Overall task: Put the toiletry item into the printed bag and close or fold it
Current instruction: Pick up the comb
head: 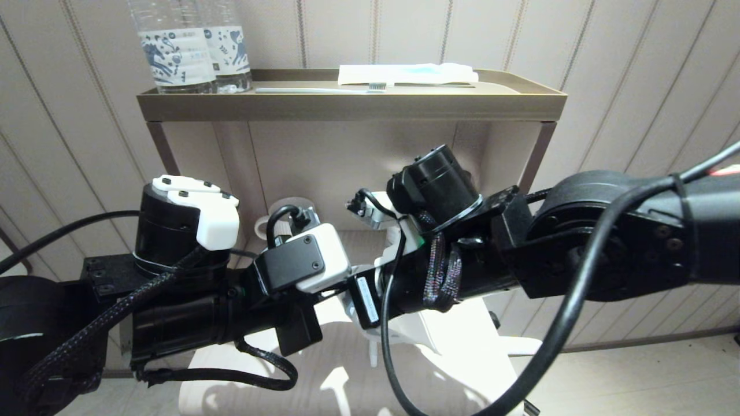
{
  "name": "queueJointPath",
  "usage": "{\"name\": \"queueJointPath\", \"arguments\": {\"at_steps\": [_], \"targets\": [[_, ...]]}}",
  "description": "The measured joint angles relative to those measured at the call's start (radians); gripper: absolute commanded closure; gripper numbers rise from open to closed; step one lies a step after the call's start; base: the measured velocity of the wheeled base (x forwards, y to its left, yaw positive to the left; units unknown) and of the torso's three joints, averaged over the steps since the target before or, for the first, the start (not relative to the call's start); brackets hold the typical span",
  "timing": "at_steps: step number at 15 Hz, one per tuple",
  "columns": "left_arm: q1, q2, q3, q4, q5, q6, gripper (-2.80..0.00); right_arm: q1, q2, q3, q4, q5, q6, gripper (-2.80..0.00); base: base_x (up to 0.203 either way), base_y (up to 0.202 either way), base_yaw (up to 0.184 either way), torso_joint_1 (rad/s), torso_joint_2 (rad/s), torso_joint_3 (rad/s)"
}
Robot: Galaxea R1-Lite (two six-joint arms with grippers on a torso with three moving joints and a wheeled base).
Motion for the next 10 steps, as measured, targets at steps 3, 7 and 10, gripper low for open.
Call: {"name": "queueJointPath", "arguments": {"at_steps": [3,7,10], "targets": [[0.001,0.001,-0.009,0.001,0.001,-0.029,0.0,-0.012,-0.066,0.006,0.039,-0.003,-0.006,0.0,0.0,0.0,0.0,0.0,0.0,0.0],[0.037,0.022,-0.037,0.001,-0.003,-0.096,0.0,-0.033,-0.175,0.046,0.055,-0.007,-0.004,0.0,0.0,0.0,0.0,0.0,0.0,0.0],[0.079,0.035,-0.046,0.001,-0.041,-0.142,0.0,-0.062,-0.276,0.125,0.055,-0.046,-0.006,0.0,0.0,0.0,0.0,0.0,0.0,0.0]]}}
